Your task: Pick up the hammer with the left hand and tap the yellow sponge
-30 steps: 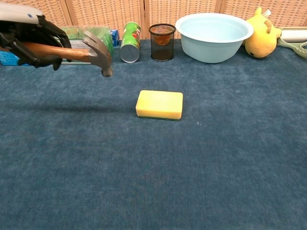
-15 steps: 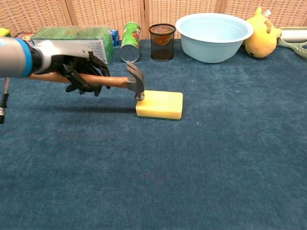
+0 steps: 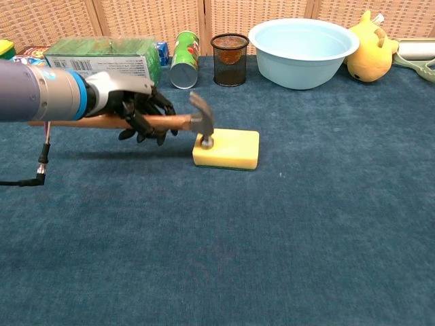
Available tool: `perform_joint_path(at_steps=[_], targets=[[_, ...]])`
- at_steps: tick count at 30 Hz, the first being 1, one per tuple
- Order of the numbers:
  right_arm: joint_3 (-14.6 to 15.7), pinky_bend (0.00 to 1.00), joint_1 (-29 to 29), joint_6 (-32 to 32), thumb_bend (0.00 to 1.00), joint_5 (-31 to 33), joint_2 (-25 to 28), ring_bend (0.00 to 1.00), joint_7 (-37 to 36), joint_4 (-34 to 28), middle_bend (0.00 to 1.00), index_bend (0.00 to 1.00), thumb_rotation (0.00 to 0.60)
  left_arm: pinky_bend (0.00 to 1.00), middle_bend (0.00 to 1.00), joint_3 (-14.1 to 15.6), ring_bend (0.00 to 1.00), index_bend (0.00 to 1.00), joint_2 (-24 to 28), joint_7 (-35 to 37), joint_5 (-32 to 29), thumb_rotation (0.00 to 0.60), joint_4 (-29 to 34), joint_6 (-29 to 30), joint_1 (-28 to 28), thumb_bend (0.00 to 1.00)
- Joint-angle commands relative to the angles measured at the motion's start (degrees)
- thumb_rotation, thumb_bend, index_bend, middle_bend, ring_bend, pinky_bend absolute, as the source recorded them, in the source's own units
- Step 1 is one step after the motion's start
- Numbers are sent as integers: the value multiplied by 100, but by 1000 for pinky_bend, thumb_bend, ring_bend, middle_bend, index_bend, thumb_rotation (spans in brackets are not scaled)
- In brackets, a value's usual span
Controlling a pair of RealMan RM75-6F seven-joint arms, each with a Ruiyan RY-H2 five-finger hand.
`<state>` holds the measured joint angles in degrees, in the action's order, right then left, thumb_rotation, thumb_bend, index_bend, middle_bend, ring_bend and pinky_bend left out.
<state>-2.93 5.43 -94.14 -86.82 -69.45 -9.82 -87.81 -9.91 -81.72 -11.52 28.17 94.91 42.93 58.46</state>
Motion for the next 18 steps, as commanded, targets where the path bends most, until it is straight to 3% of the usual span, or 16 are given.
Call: perform_joint_path(at_steps=[1, 11, 15, 18], targets=[[3, 248, 6, -7, 217, -14, 3, 331, 14, -8, 413, 462, 600, 735, 553, -294, 644, 463, 220, 484, 747, 600, 380, 305, -345, 862], [-14, 241, -52, 22, 219, -92, 1, 332, 170, -104, 413, 462, 600, 735, 555, -592, 644, 463, 523, 2005, 2530, 600, 709, 789, -1275, 860], [-33, 241, -100, 87, 218, -82, -12, 332, 239, -136, 413, 462, 600, 735, 555, -670, 644, 464, 607, 2932, 3148, 600, 620, 658, -1534, 856], [-33, 241, -118, 110, 218, -91, -12, 331, 264, -164, 413, 463, 600, 735, 555, -618, 644, 464, 660, 3153, 3329, 600, 462, 417, -1537, 852]])
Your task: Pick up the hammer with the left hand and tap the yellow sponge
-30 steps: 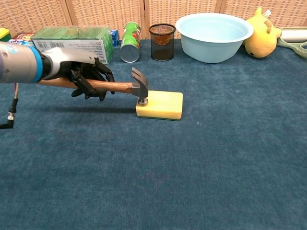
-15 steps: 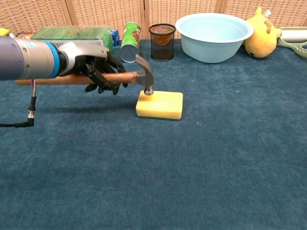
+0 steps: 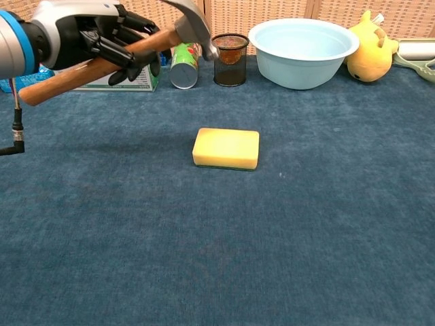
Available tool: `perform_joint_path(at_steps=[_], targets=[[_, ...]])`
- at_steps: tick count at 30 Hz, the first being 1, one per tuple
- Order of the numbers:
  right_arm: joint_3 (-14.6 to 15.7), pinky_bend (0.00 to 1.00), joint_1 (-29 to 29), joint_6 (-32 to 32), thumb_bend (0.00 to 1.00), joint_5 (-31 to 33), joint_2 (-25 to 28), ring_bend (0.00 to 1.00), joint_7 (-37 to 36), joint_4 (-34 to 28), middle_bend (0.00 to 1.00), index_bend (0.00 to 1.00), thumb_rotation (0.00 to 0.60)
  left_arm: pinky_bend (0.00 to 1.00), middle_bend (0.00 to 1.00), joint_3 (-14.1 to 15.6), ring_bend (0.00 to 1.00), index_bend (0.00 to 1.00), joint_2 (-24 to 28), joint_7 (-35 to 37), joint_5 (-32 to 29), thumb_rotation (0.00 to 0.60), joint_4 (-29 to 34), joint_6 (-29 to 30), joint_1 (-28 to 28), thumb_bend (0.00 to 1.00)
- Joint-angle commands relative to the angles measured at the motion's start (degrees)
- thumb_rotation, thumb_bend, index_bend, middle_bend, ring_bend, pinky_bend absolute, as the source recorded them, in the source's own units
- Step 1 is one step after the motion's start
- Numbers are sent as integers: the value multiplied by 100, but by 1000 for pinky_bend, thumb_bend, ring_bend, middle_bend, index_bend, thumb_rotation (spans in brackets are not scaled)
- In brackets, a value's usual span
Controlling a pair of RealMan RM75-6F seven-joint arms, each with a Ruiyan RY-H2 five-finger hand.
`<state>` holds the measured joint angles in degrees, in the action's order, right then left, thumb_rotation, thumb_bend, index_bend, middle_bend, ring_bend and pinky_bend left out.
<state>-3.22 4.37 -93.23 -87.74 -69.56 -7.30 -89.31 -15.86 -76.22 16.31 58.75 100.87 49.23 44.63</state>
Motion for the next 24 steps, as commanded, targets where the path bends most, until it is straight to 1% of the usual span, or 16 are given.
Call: perform_joint_path(at_steps=[1, 3, 6, 9, 13, 18, 24], targets=[[-3, 241, -10, 18, 219, 5, 2, 331, 14, -20, 413, 462, 600, 736, 555, 22, 644, 464, 136, 318, 262, 600, -173, -324, -119, 851], [-4, 241, 0, 14, 219, 24, 5, 331, 1, -16, 413, 462, 600, 736, 555, 116, 644, 464, 206, 90, 151, 600, -210, -547, -11, 850], [-3, 241, 18, 12, 218, 53, 14, 331, -46, 10, 413, 462, 600, 736, 555, 252, 644, 464, 273, -477, -161, 600, -226, -761, 214, 849], [-10, 241, 36, 1, 218, 83, 6, 331, -122, 66, 413, 463, 600, 736, 555, 413, 644, 463, 112, -1272, -597, 600, -288, -662, 475, 848], [-20, 241, 56, -22, 218, 102, 10, 332, -199, 113, 413, 463, 600, 736, 555, 559, 644, 464, -128, -1963, -1330, 600, -336, -604, 782, 846], [-23, 241, 78, -19, 219, 140, 6, 332, -291, 186, 413, 462, 600, 737, 555, 789, 644, 463, -361, -2734, -2124, 600, -438, -514, 1162, 844], [-31, 241, 102, -35, 219, 165, -3, 332, -390, 261, 413, 462, 600, 737, 555, 946, 644, 464, -623, -3272, -2803, 600, -491, -339, 1443, 843]])
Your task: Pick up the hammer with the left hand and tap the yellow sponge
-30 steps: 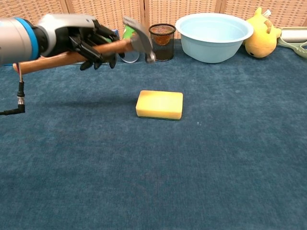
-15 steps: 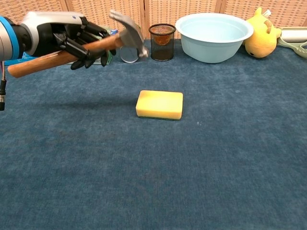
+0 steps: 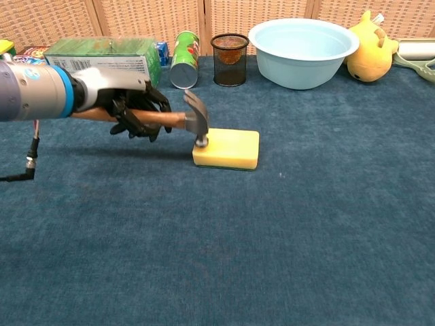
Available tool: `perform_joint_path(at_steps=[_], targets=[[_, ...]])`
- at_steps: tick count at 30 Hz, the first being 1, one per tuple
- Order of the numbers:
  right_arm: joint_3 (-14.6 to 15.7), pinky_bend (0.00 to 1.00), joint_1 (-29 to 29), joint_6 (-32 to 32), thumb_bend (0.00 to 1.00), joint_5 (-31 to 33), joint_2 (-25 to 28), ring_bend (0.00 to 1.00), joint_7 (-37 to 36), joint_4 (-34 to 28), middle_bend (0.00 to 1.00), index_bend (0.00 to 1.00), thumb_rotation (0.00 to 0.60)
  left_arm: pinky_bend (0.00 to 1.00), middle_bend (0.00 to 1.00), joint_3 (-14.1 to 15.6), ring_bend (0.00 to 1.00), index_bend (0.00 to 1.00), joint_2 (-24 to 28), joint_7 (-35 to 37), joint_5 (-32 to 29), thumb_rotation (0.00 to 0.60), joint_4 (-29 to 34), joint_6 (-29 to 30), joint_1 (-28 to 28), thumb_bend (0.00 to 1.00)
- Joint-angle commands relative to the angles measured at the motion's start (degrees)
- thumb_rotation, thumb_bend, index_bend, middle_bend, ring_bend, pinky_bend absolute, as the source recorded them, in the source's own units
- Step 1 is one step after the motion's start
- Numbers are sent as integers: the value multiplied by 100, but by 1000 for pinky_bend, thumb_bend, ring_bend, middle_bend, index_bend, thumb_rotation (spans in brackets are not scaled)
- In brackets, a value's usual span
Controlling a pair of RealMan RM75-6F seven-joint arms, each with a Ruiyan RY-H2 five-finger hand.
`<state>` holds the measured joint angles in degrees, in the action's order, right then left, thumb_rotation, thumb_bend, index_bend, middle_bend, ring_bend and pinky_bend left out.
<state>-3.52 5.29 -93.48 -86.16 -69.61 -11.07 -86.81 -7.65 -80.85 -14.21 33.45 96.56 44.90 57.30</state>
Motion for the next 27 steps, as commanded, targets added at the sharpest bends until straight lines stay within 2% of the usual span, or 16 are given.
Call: perform_joint_path(at_steps=[1, 5, 9, 15, 18, 23, 27], targets=[[0, 241, 19, -11, 218, 15, 5, 331, -24, 22, 414, 462, 600, 737, 555, 145, 644, 463, -197, -287, -366, 600, -80, 114, 212, 844], [-4, 241, 33, -17, 220, 29, -3, 332, -56, 53, 413, 463, 600, 737, 555, 195, 644, 463, -262, -494, -662, 600, -110, 179, 328, 844], [0, 241, 42, -31, 218, 14, -10, 332, -70, 63, 413, 462, 600, 737, 555, 108, 644, 464, -263, -410, -689, 600, -71, 216, 305, 843], [2, 241, 67, -91, 218, -20, 0, 331, -43, 38, 413, 463, 600, 737, 555, -132, 644, 463, -87, 144, -37, 600, 168, 460, -65, 842], [-2, 241, 72, -105, 218, -26, 9, 332, -12, 11, 413, 462, 600, 737, 555, -139, 644, 463, 153, 398, 332, 600, 337, 505, -302, 842], [-6, 241, 39, -71, 218, -54, 7, 332, 40, -28, 413, 463, 600, 737, 555, -43, 644, 463, 450, 729, 904, 600, 505, 707, -711, 839], [-6, 241, -4, -21, 218, -84, 3, 332, 102, -67, 413, 462, 600, 737, 555, 144, 644, 463, 654, 940, 1381, 600, 530, 865, -1059, 835]])
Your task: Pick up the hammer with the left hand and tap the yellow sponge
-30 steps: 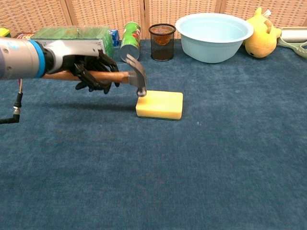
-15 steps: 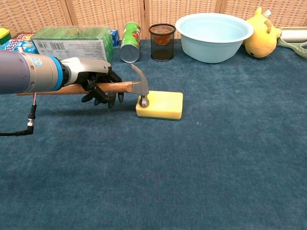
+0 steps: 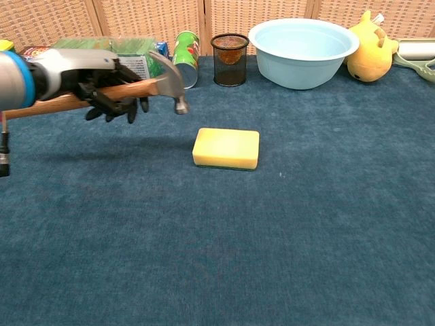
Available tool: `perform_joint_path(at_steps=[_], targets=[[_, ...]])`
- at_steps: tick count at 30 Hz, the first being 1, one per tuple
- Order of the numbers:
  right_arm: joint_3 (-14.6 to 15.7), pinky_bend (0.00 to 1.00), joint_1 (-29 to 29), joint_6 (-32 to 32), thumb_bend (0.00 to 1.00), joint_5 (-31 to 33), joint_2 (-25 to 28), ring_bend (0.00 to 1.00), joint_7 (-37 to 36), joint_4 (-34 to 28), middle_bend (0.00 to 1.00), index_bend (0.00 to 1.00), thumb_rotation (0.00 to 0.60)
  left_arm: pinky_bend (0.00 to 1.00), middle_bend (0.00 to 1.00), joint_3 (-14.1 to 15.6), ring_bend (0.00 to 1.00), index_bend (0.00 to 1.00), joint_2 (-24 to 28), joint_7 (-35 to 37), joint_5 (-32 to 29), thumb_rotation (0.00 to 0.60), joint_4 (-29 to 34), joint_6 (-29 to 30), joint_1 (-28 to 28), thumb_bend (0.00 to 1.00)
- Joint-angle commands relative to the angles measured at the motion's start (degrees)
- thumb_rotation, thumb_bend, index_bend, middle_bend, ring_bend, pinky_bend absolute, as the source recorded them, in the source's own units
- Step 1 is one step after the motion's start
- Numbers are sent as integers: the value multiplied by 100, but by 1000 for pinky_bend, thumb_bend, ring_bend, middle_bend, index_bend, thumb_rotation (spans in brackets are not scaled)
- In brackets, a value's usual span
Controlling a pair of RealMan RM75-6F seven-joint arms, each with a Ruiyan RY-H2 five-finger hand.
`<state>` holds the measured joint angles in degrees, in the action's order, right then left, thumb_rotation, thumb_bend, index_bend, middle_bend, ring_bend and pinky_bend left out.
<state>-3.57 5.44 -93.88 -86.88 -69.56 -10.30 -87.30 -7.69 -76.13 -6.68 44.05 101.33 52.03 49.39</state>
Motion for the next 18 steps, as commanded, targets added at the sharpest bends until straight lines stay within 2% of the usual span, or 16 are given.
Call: perform_joint_path(at_steps=[1, 7, 18], targets=[[-1, 241, -33, 37, 218, -22, -2, 332, 46, -31, 413, 462, 600, 737, 556, 207, 644, 463, 223, 208, 416, 600, 30, 209, -350, 835], [-5, 241, -103, 122, 219, -45, -6, 332, 173, -114, 413, 463, 600, 737, 555, 450, 644, 464, 313, 413, 927, 600, -280, 523, -800, 835], [-10, 241, -215, 249, 219, -74, -24, 332, 352, -229, 413, 462, 600, 737, 555, 509, 643, 463, -21, 700, 1273, 600, -1227, 646, -1237, 826]])
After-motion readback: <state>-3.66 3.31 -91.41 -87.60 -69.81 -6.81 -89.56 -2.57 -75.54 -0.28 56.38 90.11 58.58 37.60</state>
